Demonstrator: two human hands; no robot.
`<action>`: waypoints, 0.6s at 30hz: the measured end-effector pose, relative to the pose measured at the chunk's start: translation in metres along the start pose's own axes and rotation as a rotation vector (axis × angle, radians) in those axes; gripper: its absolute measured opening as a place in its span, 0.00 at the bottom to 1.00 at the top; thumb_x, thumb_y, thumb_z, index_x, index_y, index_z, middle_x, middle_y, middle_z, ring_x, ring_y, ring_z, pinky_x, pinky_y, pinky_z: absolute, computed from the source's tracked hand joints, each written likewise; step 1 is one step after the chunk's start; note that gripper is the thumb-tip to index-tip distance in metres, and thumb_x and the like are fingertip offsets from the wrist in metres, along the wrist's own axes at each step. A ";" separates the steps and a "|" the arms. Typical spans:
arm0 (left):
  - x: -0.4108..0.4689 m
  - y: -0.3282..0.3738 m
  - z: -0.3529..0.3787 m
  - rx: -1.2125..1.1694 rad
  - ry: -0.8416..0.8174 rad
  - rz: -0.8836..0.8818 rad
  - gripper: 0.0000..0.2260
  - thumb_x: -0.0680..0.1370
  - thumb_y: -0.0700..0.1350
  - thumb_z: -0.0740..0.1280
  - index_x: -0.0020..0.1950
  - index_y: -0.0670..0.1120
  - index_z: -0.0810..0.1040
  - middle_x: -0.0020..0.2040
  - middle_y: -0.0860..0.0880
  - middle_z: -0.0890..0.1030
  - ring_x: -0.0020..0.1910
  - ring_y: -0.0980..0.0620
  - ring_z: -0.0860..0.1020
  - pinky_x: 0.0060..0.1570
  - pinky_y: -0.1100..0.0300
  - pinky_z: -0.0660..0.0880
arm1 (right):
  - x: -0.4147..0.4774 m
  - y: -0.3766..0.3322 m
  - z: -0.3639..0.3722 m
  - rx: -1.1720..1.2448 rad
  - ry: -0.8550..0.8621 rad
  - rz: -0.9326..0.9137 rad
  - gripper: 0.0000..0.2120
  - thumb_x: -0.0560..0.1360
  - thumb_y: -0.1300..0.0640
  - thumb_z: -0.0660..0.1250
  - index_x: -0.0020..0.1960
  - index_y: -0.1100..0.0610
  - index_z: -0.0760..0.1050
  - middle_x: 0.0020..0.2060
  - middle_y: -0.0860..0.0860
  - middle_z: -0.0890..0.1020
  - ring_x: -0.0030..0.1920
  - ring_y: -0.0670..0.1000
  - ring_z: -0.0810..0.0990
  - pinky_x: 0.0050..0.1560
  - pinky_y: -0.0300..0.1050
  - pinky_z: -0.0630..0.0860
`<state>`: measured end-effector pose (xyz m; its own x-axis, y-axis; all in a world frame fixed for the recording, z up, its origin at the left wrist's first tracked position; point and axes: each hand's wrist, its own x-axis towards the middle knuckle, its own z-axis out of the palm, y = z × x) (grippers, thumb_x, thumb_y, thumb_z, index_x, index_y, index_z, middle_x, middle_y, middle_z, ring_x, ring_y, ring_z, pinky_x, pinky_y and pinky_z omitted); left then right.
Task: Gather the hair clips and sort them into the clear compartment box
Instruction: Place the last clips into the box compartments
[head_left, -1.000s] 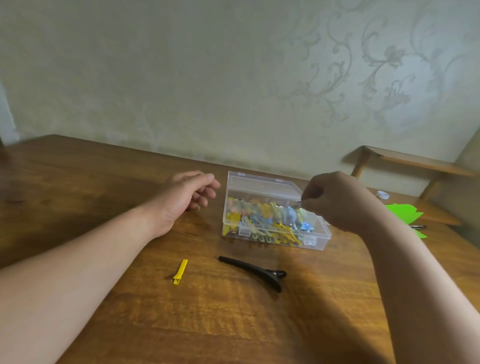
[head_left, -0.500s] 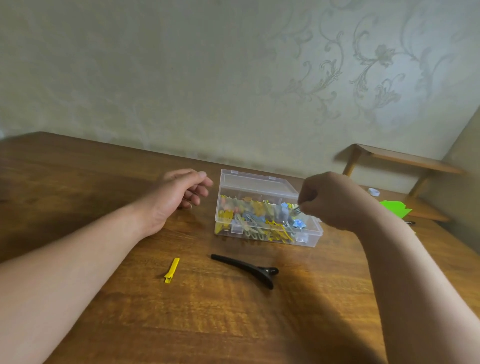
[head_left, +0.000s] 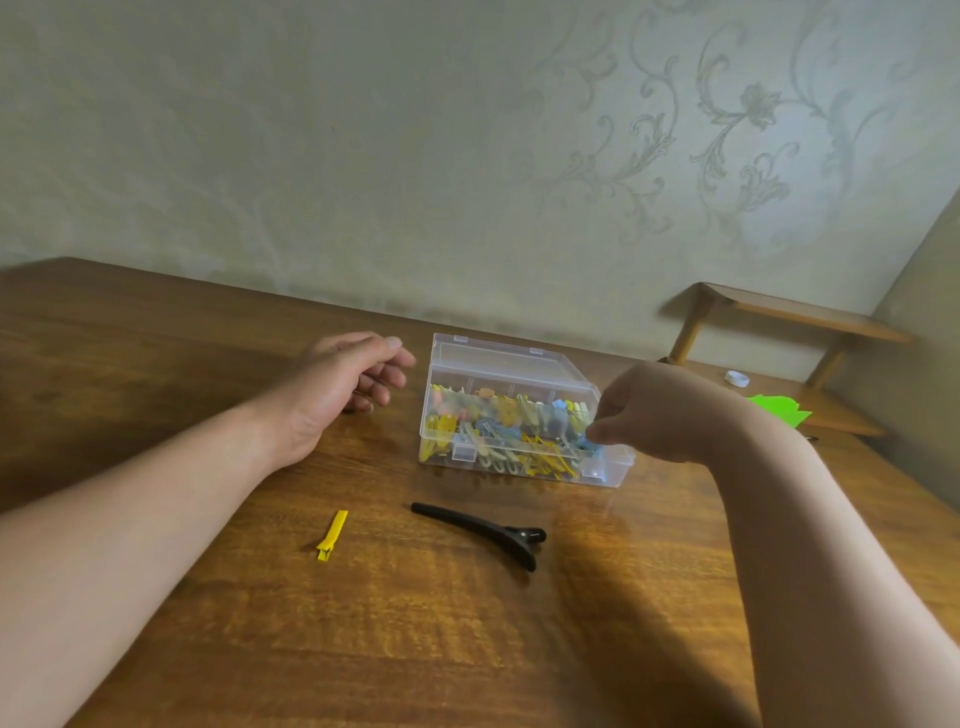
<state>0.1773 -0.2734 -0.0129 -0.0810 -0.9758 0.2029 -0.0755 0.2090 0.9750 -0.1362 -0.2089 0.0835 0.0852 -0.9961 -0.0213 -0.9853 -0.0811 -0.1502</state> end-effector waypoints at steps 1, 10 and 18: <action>0.000 -0.001 0.000 0.000 0.000 0.001 0.15 0.87 0.49 0.63 0.58 0.43 0.86 0.46 0.47 0.84 0.41 0.51 0.79 0.42 0.56 0.72 | 0.000 0.000 0.001 0.003 0.005 0.000 0.07 0.80 0.51 0.73 0.49 0.53 0.86 0.38 0.45 0.83 0.37 0.43 0.78 0.33 0.37 0.68; -0.002 0.000 -0.002 -0.012 0.014 -0.010 0.14 0.86 0.50 0.64 0.55 0.46 0.87 0.43 0.49 0.85 0.39 0.52 0.79 0.40 0.57 0.72 | 0.001 -0.027 0.007 0.023 0.170 -0.136 0.08 0.80 0.50 0.71 0.44 0.49 0.84 0.36 0.44 0.83 0.35 0.43 0.79 0.33 0.40 0.71; -0.004 0.008 0.003 -0.020 0.018 -0.040 0.15 0.83 0.53 0.67 0.55 0.43 0.86 0.43 0.47 0.83 0.35 0.54 0.76 0.36 0.61 0.68 | -0.030 -0.116 0.046 0.121 0.049 -0.664 0.10 0.79 0.53 0.71 0.56 0.40 0.84 0.46 0.41 0.84 0.46 0.43 0.80 0.48 0.41 0.77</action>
<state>0.1740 -0.2674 -0.0063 -0.0601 -0.9845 0.1647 -0.0585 0.1682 0.9840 -0.0172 -0.1684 0.0564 0.6575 -0.7366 0.1583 -0.7023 -0.6753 -0.2254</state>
